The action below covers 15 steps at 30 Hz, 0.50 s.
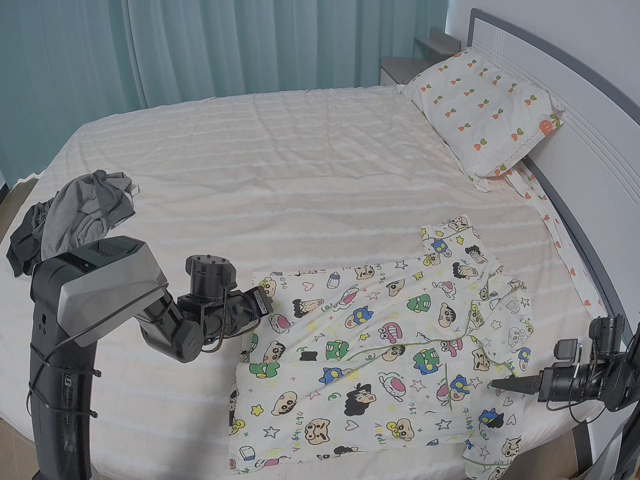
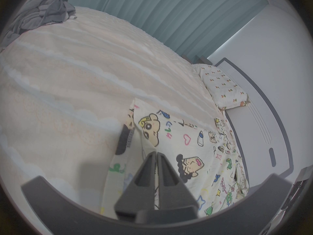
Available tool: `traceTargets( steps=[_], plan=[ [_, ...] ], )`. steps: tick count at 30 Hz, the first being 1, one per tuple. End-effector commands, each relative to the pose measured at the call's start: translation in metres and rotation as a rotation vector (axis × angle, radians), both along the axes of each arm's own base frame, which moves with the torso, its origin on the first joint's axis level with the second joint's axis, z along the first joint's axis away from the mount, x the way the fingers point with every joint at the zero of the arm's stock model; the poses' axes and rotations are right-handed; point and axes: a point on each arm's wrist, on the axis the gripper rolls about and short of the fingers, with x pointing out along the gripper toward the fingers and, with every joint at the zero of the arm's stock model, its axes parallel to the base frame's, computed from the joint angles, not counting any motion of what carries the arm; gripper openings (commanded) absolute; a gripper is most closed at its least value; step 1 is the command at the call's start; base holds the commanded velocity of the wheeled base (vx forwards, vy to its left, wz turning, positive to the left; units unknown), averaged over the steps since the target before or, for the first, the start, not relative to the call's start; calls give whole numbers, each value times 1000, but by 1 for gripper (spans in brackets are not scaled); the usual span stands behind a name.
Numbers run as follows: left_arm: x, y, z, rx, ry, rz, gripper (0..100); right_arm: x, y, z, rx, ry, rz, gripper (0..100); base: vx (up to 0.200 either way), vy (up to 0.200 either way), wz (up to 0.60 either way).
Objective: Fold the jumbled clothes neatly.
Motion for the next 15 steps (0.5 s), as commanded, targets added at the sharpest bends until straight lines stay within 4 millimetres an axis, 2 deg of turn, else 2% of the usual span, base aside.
traceTargets(
  steps=[1,6,15],
  plan=[
    [9,4,7,2,-39,40,0,-4,0,-1,4,18,-2,100,0,0,0],
    [22,10,23,4,-103,106,0,-4,0,-1,4,18,-2,100,0,0,0],
    [29,17,28,-1,-129,129,0,-4,0,-1,4,19,-2,100,0,0,0]
  ],
)
